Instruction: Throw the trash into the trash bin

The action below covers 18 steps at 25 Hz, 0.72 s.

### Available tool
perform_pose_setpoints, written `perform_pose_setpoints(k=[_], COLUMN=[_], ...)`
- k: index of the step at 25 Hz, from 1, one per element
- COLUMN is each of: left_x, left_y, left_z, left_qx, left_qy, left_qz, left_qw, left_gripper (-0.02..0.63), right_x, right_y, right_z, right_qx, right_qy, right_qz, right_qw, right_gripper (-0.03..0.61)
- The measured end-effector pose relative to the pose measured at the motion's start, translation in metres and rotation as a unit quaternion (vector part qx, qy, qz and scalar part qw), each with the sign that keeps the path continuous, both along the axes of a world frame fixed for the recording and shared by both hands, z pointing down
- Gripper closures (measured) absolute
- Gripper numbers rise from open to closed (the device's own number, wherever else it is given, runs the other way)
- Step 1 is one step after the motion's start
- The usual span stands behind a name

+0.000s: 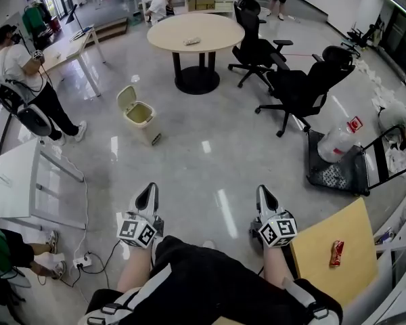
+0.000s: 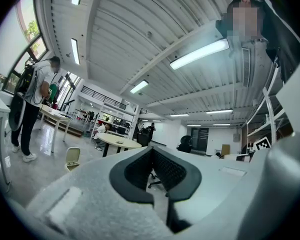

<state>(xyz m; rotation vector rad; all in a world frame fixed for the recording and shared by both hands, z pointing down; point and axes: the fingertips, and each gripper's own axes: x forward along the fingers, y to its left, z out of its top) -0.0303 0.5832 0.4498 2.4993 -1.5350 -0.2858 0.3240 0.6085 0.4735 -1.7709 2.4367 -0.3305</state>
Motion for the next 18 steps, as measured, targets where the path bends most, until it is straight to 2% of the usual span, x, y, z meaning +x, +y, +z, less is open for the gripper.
perform_pose_setpoints(k=[9, 14, 18], left_x=[0.017, 0.021, 0.028], left_y=[-0.026, -0.060, -0.104], left_z=[0.003, 0.025, 0.024], left_qx=[0.002, -0.026, -0.011], left_qy=[-0.019, -0.042, -0.020], left_qz=[0.012, 0.018, 0.035], left_qw=[0.9997, 0.9986, 0.9991], left_gripper=[0.612, 0.612, 0.613], right_x=[0.013, 0.024, 0.029], right_y=[-0.016, -0.037, -0.065], right_z=[0.010, 0.009, 0.001], right_qx=[-0.009, -0.005, 0.002], right_qy=[-0.008, -0.001, 0.018], right_qz=[0.005, 0.026, 0.042], right_qw=[1.000, 1.000, 0.999], right_gripper=[0.572, 0.572, 0.572])
